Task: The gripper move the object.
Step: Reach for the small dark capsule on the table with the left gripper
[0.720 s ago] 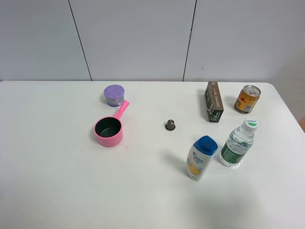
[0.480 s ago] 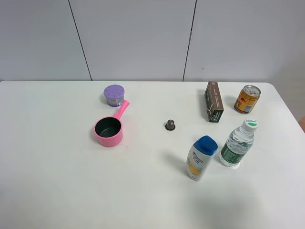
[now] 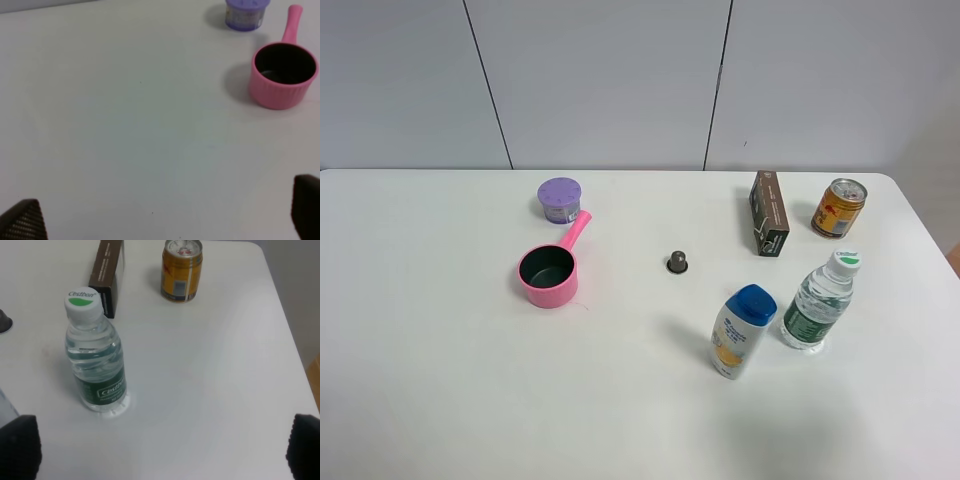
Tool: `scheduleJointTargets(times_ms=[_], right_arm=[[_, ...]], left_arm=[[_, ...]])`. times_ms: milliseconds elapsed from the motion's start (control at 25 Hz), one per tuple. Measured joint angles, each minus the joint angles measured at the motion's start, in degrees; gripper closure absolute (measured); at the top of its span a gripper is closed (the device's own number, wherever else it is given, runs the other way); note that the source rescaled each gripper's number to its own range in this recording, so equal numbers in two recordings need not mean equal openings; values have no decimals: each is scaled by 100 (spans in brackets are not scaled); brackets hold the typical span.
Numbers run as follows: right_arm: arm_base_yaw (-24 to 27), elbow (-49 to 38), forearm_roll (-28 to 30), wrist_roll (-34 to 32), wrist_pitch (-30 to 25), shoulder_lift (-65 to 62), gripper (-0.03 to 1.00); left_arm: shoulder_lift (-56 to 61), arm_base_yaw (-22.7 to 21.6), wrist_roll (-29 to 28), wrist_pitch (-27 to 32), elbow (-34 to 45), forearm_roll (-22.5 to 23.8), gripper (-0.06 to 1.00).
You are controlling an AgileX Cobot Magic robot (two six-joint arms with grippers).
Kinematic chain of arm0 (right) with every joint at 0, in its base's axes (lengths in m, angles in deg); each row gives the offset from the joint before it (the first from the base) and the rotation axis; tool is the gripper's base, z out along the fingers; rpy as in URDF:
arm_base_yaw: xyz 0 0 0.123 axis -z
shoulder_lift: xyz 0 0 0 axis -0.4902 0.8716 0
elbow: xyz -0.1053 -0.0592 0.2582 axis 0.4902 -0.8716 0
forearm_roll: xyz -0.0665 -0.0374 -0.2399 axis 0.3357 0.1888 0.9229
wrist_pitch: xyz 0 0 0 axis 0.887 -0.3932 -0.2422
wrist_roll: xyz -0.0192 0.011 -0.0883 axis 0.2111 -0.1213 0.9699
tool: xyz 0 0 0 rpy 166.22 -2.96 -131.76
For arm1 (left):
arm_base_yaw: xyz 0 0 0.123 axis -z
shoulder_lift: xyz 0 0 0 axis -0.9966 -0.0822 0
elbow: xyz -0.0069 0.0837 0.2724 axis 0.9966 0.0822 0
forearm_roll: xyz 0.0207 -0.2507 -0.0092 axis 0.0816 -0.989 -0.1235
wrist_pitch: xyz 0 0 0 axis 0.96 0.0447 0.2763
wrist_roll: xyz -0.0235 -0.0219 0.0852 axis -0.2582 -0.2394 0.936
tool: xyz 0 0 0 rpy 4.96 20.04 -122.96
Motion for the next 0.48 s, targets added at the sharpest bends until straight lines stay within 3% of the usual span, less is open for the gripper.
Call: scheduleJointTargets(times_ms=[480], right_arm=[[0, 0, 0, 0, 0, 0, -3]], left_arm=[[0, 0, 12, 0, 0, -6, -6]])
